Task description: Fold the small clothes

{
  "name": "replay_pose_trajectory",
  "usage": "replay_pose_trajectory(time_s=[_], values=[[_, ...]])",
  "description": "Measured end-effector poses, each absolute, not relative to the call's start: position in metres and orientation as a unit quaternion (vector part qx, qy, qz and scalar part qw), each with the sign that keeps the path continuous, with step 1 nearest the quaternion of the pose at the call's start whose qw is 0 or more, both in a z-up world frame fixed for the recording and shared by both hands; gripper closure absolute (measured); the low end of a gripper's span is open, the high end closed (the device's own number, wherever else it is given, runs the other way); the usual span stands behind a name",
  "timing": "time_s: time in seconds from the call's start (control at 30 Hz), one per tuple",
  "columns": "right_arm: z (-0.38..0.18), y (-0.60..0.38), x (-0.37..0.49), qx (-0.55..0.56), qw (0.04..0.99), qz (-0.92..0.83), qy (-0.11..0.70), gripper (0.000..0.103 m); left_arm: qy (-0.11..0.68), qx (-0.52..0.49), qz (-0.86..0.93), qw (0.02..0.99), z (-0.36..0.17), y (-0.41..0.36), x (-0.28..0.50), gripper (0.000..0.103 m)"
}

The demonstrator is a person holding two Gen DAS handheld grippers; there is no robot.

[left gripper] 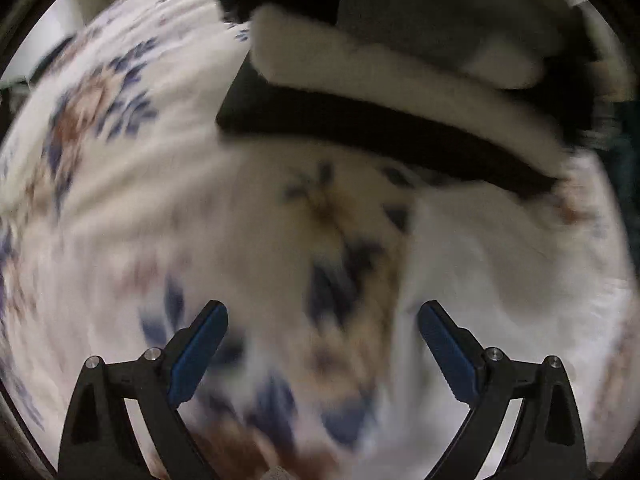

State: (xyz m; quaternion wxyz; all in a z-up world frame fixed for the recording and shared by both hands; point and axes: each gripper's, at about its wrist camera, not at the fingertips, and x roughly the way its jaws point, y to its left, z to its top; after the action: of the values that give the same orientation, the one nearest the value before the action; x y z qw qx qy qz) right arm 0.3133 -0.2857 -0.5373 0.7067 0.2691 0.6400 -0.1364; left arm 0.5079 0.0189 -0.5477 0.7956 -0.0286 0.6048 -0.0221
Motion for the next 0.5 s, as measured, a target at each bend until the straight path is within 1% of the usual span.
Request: replay_pose_trajectory(time_s=[0.1,0.17,0.3,0.4,0.5], values=[[-0.533,-0.297,0.313,0.252,0.71,-0.156,0.639,0.006,0.615,-0.026,-0.012,0.788,-0.56,0.027,0.53,0.005],[-0.528,-0.305,0.312,0.223,0.708,-0.181,0.645,0.006,0.607,-0.03,-0.022,0.794,-0.549,0.03,0.526,0.005],[-0.519,-0.321,0.306,0.165,0.713,-0.202,0.651,0.006,0.574,-0.015,-0.047,0.818,-0.508,0.027,0.487,0.005],[-0.507,-0.332,0.298,0.136,0.722,-0.205,0.647,0.006,0.545,0.01,-0.057,0.836,-0.477,0.02,0.445,0.0],[-0.492,-0.335,0.293,0.097,0.733,-0.191,0.646,0.006,0.534,0.022,-0.058,0.843,-0.454,0.006,0.403,0.0]])
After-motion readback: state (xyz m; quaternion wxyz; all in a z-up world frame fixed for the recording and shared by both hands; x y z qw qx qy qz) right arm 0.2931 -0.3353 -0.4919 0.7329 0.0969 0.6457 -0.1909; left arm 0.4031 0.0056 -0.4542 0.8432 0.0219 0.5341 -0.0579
